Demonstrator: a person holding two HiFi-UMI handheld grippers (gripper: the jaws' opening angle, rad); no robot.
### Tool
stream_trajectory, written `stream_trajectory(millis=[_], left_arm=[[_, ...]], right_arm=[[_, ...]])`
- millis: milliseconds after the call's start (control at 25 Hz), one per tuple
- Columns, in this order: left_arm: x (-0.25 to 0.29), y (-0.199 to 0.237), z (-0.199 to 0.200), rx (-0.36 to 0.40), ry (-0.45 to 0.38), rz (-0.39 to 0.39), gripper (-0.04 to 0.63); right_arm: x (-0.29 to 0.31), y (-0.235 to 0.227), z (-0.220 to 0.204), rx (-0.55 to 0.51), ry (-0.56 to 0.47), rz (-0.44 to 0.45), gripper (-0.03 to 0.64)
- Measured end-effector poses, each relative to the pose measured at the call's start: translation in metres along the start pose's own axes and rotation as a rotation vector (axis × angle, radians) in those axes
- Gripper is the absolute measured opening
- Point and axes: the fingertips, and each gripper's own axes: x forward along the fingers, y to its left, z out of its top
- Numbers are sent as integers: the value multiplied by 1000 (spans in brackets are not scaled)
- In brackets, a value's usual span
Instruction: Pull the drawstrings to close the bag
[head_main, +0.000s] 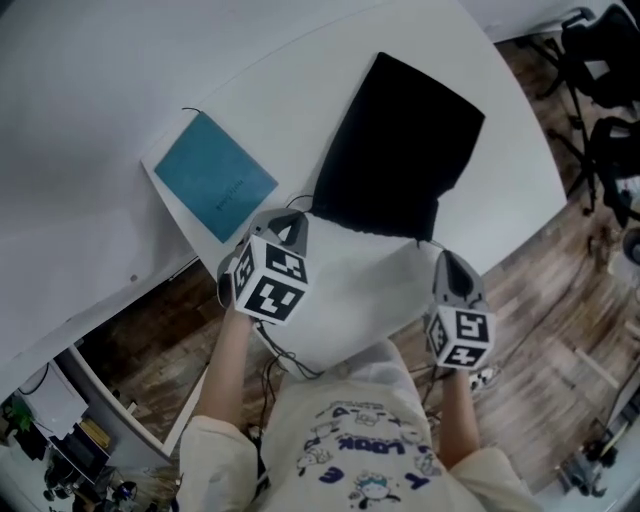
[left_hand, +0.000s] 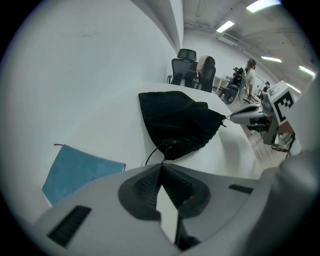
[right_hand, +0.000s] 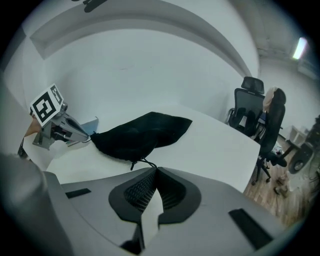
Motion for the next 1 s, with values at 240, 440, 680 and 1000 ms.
stream_trajectory(millis=[240, 440, 680, 1000], left_arm=[[-23, 3, 11, -89, -78, 64, 3], [-42, 9, 15, -128, -71, 154, 3], [-69, 12, 29, -168, -127, 222, 3], [-109, 23, 43, -201, -209, 321, 3]], right_arm=[[-18, -14, 34, 17, -84, -71, 4], [-35, -21, 53, 13, -131, -128, 5], [-55, -31, 76, 15, -182, -181, 5], [-77, -42, 121, 25, -289, -233, 5]])
